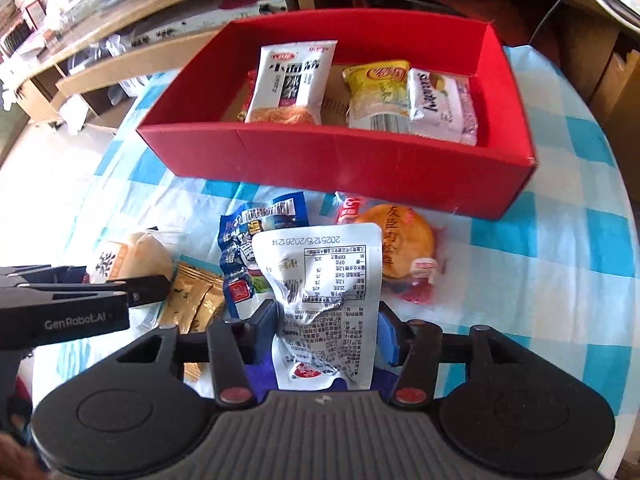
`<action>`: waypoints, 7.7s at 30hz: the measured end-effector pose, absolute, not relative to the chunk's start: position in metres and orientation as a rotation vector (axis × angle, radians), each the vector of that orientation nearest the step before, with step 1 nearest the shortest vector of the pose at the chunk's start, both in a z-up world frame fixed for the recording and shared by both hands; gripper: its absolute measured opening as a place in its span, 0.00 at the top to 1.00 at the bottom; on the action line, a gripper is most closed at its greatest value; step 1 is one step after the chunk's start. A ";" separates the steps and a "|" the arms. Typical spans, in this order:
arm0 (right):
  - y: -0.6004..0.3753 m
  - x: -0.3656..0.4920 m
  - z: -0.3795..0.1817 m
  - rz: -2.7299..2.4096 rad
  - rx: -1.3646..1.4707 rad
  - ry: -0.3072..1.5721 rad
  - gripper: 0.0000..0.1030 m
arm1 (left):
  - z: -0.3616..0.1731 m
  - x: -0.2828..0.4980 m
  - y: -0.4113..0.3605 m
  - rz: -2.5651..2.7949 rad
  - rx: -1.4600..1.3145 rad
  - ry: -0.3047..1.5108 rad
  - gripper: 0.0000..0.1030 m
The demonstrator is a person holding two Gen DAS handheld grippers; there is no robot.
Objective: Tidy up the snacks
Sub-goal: 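Carry the bun and sausage packet over the red box and lower them, then open both tools to release the snacks and pull back toward the table, then grasp the gold wrapped cake with the left tool while the right tool grasps the purple bag, then lift the gold cake and purple bag and carry them over the red box, then lower both snacks into the red box and open both tools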
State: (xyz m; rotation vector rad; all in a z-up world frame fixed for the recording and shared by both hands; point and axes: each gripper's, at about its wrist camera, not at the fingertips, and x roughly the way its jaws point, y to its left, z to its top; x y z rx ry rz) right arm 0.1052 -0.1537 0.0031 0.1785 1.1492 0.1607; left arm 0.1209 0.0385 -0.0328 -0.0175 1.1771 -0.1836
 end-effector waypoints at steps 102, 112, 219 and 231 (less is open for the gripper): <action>-0.173 0.113 0.030 0.252 0.092 1.039 0.21 | -0.014 0.118 -0.017 -0.183 -0.006 1.140 0.13; -0.168 0.094 0.014 0.302 0.058 1.107 0.21 | -0.048 0.108 -0.018 -0.173 0.026 1.225 0.15; -0.228 0.221 0.027 0.115 0.180 0.916 0.24 | 0.015 0.225 -0.089 -0.227 0.037 0.950 0.54; -0.236 0.222 0.023 0.063 0.170 0.905 0.23 | 0.015 0.226 -0.092 -0.254 0.011 0.942 0.42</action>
